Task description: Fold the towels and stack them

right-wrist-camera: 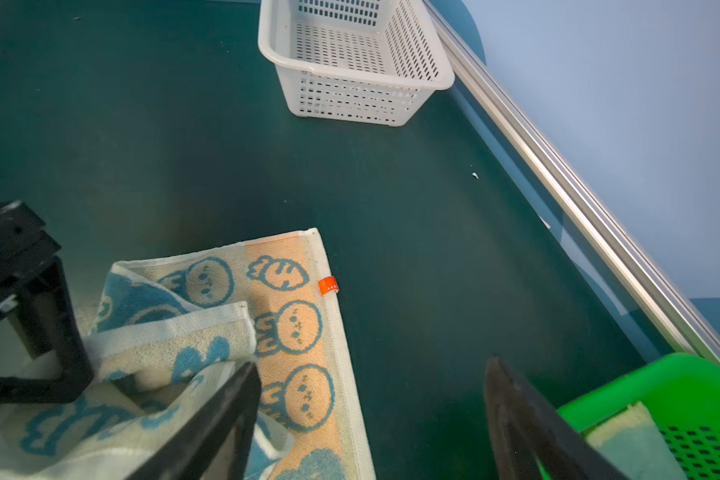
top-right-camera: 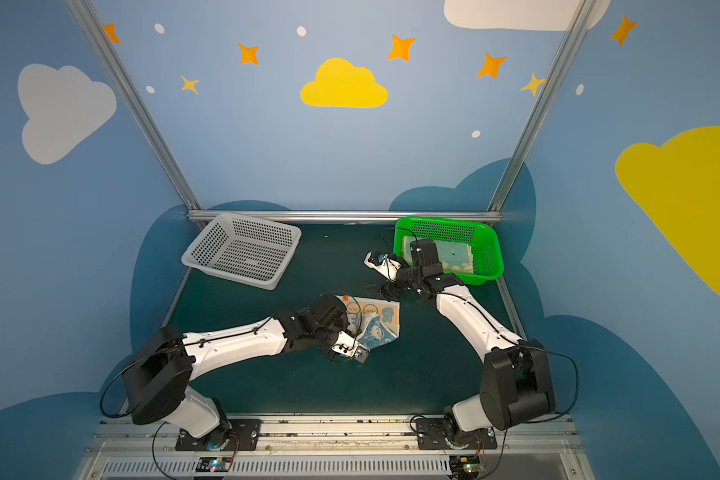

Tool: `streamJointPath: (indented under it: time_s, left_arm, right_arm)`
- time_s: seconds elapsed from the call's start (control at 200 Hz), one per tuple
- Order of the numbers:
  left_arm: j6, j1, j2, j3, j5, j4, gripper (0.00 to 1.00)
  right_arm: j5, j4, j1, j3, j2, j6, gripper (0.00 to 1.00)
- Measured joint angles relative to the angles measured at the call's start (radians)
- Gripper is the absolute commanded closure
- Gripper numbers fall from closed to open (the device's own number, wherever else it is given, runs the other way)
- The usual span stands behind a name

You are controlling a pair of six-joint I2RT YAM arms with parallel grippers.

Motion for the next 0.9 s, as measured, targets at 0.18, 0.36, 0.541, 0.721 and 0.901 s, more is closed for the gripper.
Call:
streamJointPath:
  time_s: [0.18,0.36,0.541,0.721,0.901]
  left_arm:
    - [-0.06,0.0,0.024,0.003,-0.084,0.055,0.43]
    - [-0.182,0.0,0.061,0.019,-0.182,0.074,0.0]
    - [-0.312,0.003,0.059,0.019,-0.254,0.104,0.0]
    - [-0.483,0.024,0.026,0.021,-0.366,0.142,0.0]
    - [-0.658,0.085,-0.052,0.019,-0.408,0.151,0.0]
  right_arm:
    - [0.044,-0.006,-0.002,-0.002,0.002,0.016,0.17]
    - [0.078,-0.006,-0.008,-0.003,0.002,0.011,0.17]
    - [0.092,-0.008,-0.01,-0.002,0.002,-0.016,0.16]
    - [0.105,-0.008,-0.016,0.0,0.005,-0.077,0.16]
    - [0.127,-0.012,-0.021,0.001,0.037,-0.215,0.16]
